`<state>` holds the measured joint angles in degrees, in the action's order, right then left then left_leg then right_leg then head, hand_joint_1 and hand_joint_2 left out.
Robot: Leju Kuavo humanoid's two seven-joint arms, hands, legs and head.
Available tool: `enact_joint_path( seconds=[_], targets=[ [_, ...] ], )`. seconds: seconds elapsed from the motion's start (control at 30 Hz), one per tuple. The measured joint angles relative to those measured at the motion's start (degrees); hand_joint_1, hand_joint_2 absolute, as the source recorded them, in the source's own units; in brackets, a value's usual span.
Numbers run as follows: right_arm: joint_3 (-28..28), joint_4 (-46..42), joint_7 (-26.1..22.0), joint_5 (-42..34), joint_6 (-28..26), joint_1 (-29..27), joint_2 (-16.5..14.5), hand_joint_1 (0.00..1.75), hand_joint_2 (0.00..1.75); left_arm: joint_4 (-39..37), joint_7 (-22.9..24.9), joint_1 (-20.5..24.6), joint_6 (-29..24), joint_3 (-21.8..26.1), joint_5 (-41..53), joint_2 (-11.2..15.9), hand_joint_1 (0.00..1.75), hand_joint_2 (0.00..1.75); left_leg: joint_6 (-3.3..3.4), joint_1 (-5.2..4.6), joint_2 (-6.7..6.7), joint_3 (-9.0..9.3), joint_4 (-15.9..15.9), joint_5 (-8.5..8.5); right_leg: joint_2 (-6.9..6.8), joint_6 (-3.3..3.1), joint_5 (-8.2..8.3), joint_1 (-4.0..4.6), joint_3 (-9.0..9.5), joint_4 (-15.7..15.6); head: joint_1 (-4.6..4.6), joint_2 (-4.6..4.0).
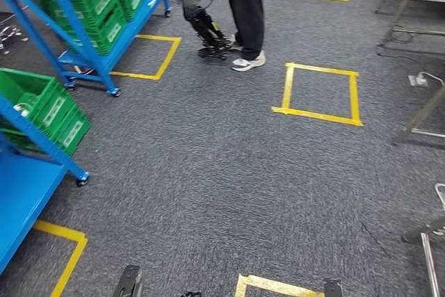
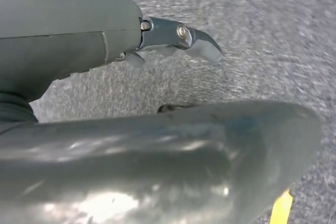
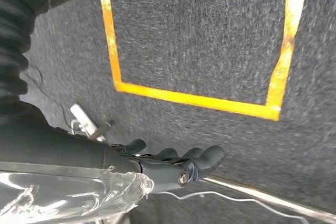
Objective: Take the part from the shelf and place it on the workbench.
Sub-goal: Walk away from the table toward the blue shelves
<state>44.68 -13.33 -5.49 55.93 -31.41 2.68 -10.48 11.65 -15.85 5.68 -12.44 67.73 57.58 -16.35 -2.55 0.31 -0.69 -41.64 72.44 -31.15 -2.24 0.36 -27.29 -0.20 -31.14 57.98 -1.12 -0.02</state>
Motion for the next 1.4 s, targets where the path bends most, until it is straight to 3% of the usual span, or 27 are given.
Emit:
enact_joint_path(
  seconds=[0.03,0.1,0.17,0.2,0.27,0.33,0.4,0.47,0.5,0.53,0.57,0.63,0.7,0.77,0.83,0.9,0.97,1.0,1.03,1.07,1.13,1.2,1.23,1.27,1.3,1.37,1.4],
  targets=[
    [-0.1,0.0,0.3,0.6,-0.1,0.1,0.0,0.0,1.75,0.0,-0.2,-0.1,-0.1,0.1,-0.1,0.0,0.0,0.0,0.09,-0.02,0.24,1.12,-1.8,1.4,-0.8,0.01,-0.04,0.04,0.05,0.0,0.0,0.0],
    [-0.2,0.0,0.5,1.5,-0.5,0.2,0.0,0.0,1.75,0.0,-0.5,0.0,-0.1,0.2,-0.3,0.0,0.0,0.0,0.38,-0.29,2.43,5.61,-9.6,4.89,-2.21,0.25,-0.23,0.16,0.27,0.0,-0.01,0.0],
    [-0.2,0.0,0.1,1.5,-0.7,0.1,0.0,0.0,1.75,0.0,-0.6,0.2,0.0,0.2,-0.1,-0.1,0.0,0.0,0.95,-0.67,4.43,8.52,-15.0,6.32,-3.37,0.78,-0.52,0.46,0.42,0.2,0.03,0.0],
    [-0.2,0.0,-0.3,1.3,-0.7,0.1,0.0,0.0,1.75,0.0,-0.6,0.3,0.1,0.2,0.1,-0.1,0.0,0.0,1.26,-0.85,4.54,8.81,-15.9,6.27,-3.95,1.07,-0.61,0.59,0.49,0.1,0.08,0.0],
    [-0.2,0.0,-0.8,1.0,-0.4,0.3,0.0,0.0,1.75,0.0,-0.5,0.1,0.1,0.2,0.5,-0.1,0.0,0.0,2.03,-0.85,3.26,8.65,-16.2,6.43,-4.51,1.7,-0.77,0.51,0.76,0.0,0.15,0.0],
    [-0.2,0.0,-1.1,0.9,-0.3,0.4,0.0,0.0,1.75,0.0,-0.5,0.1,0.1,0.2,0.8,-0.2,0.0,0.0,2.72,-0.55,1.98,8.73,-16.4,6.69,-2.13,2.34,-2.27,0.26,0.13,1.9,0.34,0.0],
    [-0.2,0.0,-1.0,1.0,-0.3,0.2,0.0,0.0,1.75,0.0,-0.6,0.2,0.1,0.2,1.1,-0.3,0.0,0.0,3.17,-0.34,0.58,8.75,-16.5,6.82,1.08,2.72,-5.79,0.07,-2.92,8.7,0.66,0.0],
    [-0.2,0.1,-0.3,1.2,-0.3,-0.1,0.0,0.0,1.75,0.0,-0.7,0.3,-0.2,0.2,1.2,-0.3,0.0,0.0,3.34,-0.34,-1.04,8.72,-16.5,6.85,2.03,2.87,-8.3,0.03,-6.57,15.8,0.76,0.0],
    [-0.2,0.1,0.2,1.6,-0.3,-0.1,0.0,0.0,1.75,0.0,-0.8,0.2,-0.5,0.3,1.0,-0.3,0.0,0.0,3.32,-0.33,-1.88,8.75,-16.4,6.86,2.13,2.88,-7.98,0.01,-7.27,16.7,0.79,0.0],
    [-0.2,0.1,0.8,2.1,-0.3,-0.2,0.0,0.0,1.75,0.0,-1.0,0.2,-0.9,0.3,0.7,-0.3,0.0,0.0,3.26,-0.29,-2.76,8.8,-16.4,6.89,2.28,2.87,-6.5,-0.06,-6.82,15.3,0.78,0.0],
    [-0.2,0.1,1.3,2.6,-0.3,-0.2,0.0,0.0,1.75,0.0,-1.2,0.2,-1.2,0.3,0.4,-0.3,0.0,0.0,3.15,-0.23,-3.65,8.87,-16.4,6.91,2.84,2.89,-4.23,-0.23,-5.32,11.7,0.78,0.0],
    [-0.3,0.1,2.1,3.3,-0.3,-0.2,0.0,0.0,1.75,0.0,-1.8,0.3,-1.3,0.3,0.1,-0.3,0.0,0.0,2.66,-0.16,-5.34,8.8,-16.2,6.93,5.6,2.87,-0.84,-0.77,-1.78,3.9,0.78,0.0],
    [-0.3,0.2,2.5,3.7,-0.3,-0.1,0.1,0.0,1.75,0.0,-2.5,0.4,-1.1,0.3,0.0,-0.3,0.0,0.0,1.86,-0.08,-6.69,8.41,-16.1,7.15,7.31,2.39,-0.16,-0.93,-0.25,0.7,0.78,0.0],
    [-0.3,0.2,2.7,4.0,-0.3,0.0,0.1,0.0,1.75,0.0,-3.3,0.3,-0.8,0.4,-0.2,-0.3,0.0,0.0,1.05,0.15,-7.52,8.02,-16.3,7.53,6.29,1.48,0.08,-0.67,-0.15,0.5,0.79,0.0],
    [-0.3,0.2,2.8,4.1,-0.3,0.0,0.2,0.0,1.75,0.0,-3.7,0.2,-0.6,0.4,-0.3,-0.3,0.0,0.0,0.5,0.06,-4.97,7.13,-14.9,6.4,4.91,0.59,0.45,-0.57,-0.13,0.1,0.47,0.0],
    [-0.3,0.2,2.8,4.2,-0.3,-0.1,0.3,0.0,1.75,0.0,-3.9,0.5,-0.5,0.4,-0.3,-0.3,0.0,0.0,0.14,-0.15,-1.18,4.27,-8.9,2.78,3.17,-0.02,0.56,-0.4,-0.15,-0.1,0.03,0.0],
    [-0.3,0.2,2.8,4.2,-0.3,-0.4,0.4,0.0,1.75,0.0,-4.0,0.6,-0.4,0.4,-0.3,-0.3,0.0,0.0,-0.1,-0.12,-0.13,0.72,-1.3,-0.51,1.27,-0.25,0.5,-0.23,-0.23,-0.1,-0.07,0.0],
    [-0.3,0.2,2.8,4.2,-0.3,-0.4,0.5,0.0,1.75,0.0,-4.0,0.6,-0.4,0.4,-0.4,-0.3,0.0,0.0,-0.16,-0.11,-0.06,-0.03,0.4,-0.76,0.37,-0.27,0.46,-0.21,-0.24,-0.1,-0.07,0.0],
    [-0.3,0.2,2.8,4.2,-0.3,-0.4,0.5,0.0,1.75,0.0,-4.0,0.5,-0.4,0.5,-0.4,-0.3,0.0,0.0,-0.18,-0.11,0.07,0.32,0.0,0.06,-0.44,-0.26,0.42,-0.2,-0.22,-0.1,-0.08,0.0],
    [-0.3,0.2,2.8,4.2,-0.3,-0.3,0.5,0.0,1.75,0.0,-4.1,0.5,-0.3,0.5,-0.4,-0.3,0.0,0.0,-0.15,-0.12,0.5,1.81,-2.6,1.77,-1.2,-0.18,0.35,-0.21,-0.14,-0.1,-0.08,0.0],
    [-0.3,0.2,2.9,4.1,-0.3,-0.2,0.5,0.0,1.75,0.0,-3.9,0.6,-0.3,0.6,-0.5,-0.4,0.0,0.0,0.08,-0.34,3.7,6.33,-10.7,5.19,-2.51,0.22,0.05,0.03,0.15,0.0,-0.16,0.0],
    [-0.3,0.2,3.5,4.1,-0.3,-0.2,0.5,0.0,1.75,0.0,-3.2,0.8,-0.5,0.6,-0.3,-0.6,0.0,0.0,0.76,-0.65,6.18,8.76,-15.4,6.34,-3.75,0.81,-0.29,0.45,0.42,0.1,-0.11,0.0],
    [-0.3,0.2,3.9,4.2,-0.2,-0.2,0.5,0.0,1.75,0.0,-2.7,0.8,-0.7,0.6,-0.2,-0.7,0.0,0.0,1.14,-0.8,6.12,8.83,-15.9,6.21,-4.45,1.12,-0.42,0.61,0.56,0.1,-0.03,0.0],
    [-0.3,0.2,4.5,4.3,-0.2,-0.1,0.5,0.0,1.75,0.0,-2.2,0.8,-0.9,0.6,-0.1,-0.8,0.0,0.0,1.62,-0.75,5.2,8.7,-15.9,6.27,-5.06,1.43,-0.51,0.58,0.8,0.0,0.07,0.01],
    [-0.3,0.2,5.0,4.5,-0.1,0.0,0.5,0.0,1.75,0.0,-1.9,0.7,-1.0,0.6,0.0,-0.9,0.0,0.0,1.97,-0.66,4.44,8.68,-16.0,6.35,-4.75,1.76,-0.78,0.48,0.93,0.0,0.19,0.01],
    [-0.3,0.2,5.7,4.7,0.2,0.0,0.5,0.0,1.75,0.0,-1.5,0.6,-1.3,0.7,0.0,-0.9,0.0,0.0,2.67,-0.34,2.9,8.78,-16.3,6.62,-1.82,2.33,-2.75,0.11,-0.02,2.8,0.44,0.01],
    [-0.3,0.2,5.9,4.9,0.4,0.0,0.4,0.0,1.75,0.0,-1.5,0.6,-1.4,0.7,0.1,-0.9,0.0,0.0,2.9,-0.24,2.06,8.77,-16.3,6.7,0.1,2.52,-4.54,-0.06,-1.58,6.2,0.65,0.0]
  ],
)
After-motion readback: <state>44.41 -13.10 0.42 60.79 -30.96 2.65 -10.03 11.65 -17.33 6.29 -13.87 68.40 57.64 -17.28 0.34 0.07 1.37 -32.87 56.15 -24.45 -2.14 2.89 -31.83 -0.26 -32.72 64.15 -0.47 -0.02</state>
